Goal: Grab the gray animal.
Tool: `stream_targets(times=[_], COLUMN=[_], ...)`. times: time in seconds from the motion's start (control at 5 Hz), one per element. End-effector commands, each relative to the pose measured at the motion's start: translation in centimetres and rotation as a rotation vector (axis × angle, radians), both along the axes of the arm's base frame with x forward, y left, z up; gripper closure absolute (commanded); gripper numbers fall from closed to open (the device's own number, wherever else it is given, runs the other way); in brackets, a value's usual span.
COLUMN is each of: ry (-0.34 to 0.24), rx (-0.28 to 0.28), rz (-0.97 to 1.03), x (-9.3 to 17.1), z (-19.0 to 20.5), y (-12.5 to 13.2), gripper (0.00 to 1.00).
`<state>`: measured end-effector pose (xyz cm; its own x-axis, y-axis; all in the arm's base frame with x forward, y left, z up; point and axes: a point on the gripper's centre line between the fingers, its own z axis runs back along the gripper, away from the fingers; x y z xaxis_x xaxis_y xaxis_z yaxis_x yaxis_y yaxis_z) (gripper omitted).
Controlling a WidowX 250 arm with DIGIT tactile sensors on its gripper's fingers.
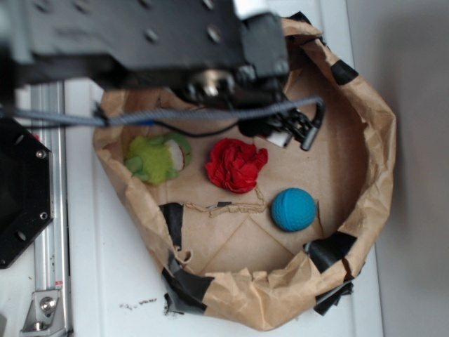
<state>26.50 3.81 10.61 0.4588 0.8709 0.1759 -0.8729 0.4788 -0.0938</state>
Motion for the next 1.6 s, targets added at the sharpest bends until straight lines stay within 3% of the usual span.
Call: stream_targets(times=[0.0,0.2,0.4,0.8,1.0,1.2,1.4], ry=[-0.117,-0.112,-0.078,0.043,0.028,0.024,-0.014], rx=[0.117,0.167,0.178,0.155,0.118,0.030,0.017], rz=[-0.004,-0.027,-0.050,-0.122,-0.190,-0.384,-0.576], x=[1.4,1.3,1.4,2.0,2.0,2.3,1.9], z=[-1.3,-1.8,-3.0,-7.6,-8.3,-5.0,-0.5], y=[2.7,5.0,6.4,7.9,6.9,3.5,0.2], gripper=[0.00,0.00,0.00,0.00,1.00,1.00,1.00])
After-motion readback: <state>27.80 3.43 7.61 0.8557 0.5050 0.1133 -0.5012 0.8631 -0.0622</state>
